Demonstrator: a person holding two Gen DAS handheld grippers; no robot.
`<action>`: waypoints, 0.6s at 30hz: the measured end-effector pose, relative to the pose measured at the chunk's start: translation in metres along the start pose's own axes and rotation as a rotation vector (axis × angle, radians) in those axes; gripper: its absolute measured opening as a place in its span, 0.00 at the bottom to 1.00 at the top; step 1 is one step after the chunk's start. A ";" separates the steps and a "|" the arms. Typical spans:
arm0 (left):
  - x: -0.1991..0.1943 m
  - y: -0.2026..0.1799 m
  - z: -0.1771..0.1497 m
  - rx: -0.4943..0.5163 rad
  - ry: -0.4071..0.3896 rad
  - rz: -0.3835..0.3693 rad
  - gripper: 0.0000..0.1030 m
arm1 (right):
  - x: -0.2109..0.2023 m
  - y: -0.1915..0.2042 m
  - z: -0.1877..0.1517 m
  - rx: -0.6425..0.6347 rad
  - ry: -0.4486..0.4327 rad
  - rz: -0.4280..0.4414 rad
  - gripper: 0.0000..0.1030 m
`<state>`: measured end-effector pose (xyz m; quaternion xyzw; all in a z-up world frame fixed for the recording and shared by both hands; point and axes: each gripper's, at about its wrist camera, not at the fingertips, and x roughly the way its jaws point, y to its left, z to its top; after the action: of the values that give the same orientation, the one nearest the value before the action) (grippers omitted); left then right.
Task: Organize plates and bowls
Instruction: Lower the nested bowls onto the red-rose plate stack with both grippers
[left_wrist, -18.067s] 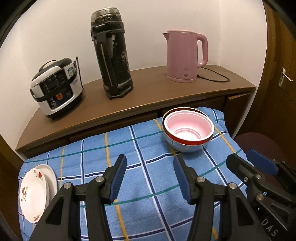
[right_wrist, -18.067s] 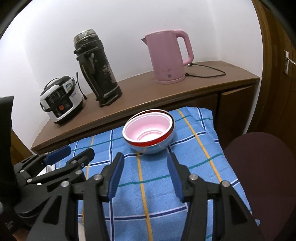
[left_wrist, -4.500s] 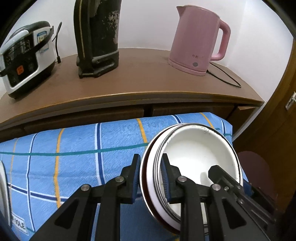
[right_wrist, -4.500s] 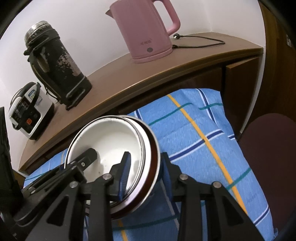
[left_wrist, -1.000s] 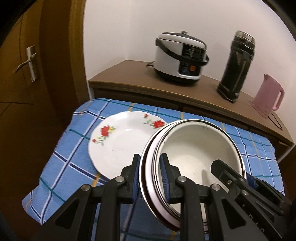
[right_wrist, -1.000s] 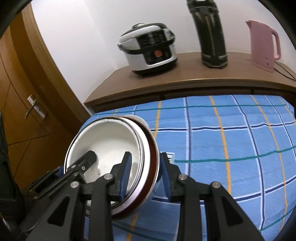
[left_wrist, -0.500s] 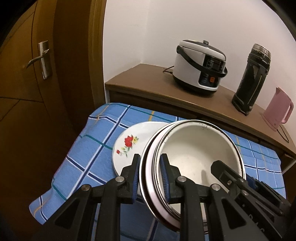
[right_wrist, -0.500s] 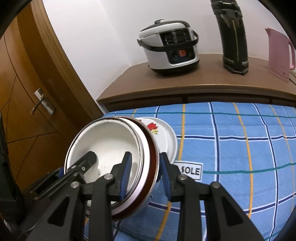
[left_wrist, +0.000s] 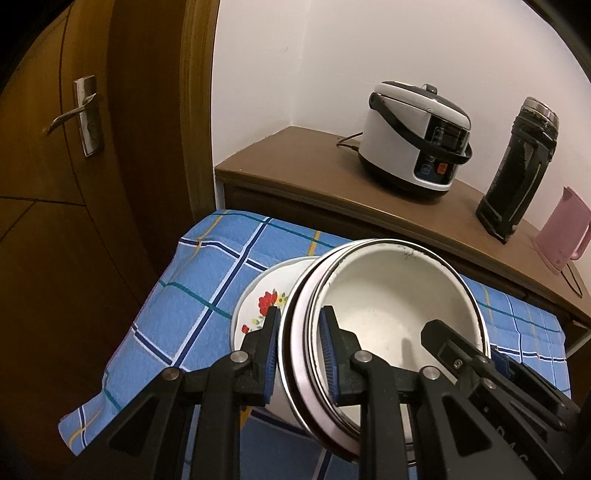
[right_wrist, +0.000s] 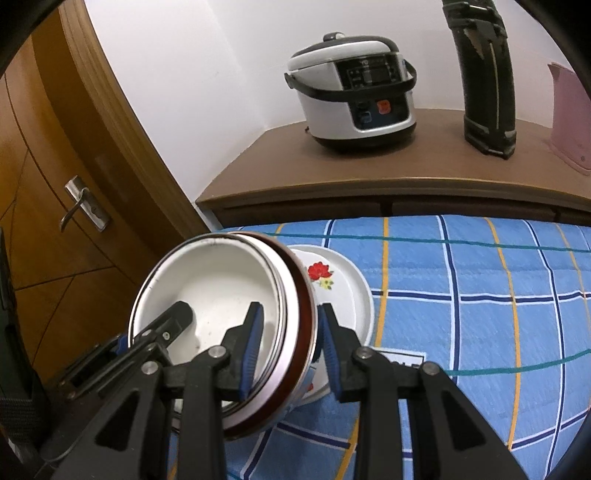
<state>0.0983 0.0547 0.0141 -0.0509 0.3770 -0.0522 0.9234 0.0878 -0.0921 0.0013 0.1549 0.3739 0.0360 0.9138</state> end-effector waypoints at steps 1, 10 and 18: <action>0.002 0.000 0.001 0.000 0.001 0.001 0.23 | 0.001 0.000 0.001 0.002 0.001 0.000 0.30; 0.020 0.004 0.006 -0.020 0.026 0.007 0.23 | 0.018 0.000 0.007 0.009 0.026 -0.003 0.30; 0.032 0.005 0.005 -0.024 0.049 0.013 0.23 | 0.030 -0.002 0.007 0.016 0.049 -0.004 0.30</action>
<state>0.1252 0.0553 -0.0053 -0.0580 0.4003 -0.0429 0.9135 0.1138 -0.0903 -0.0151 0.1604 0.3967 0.0349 0.9032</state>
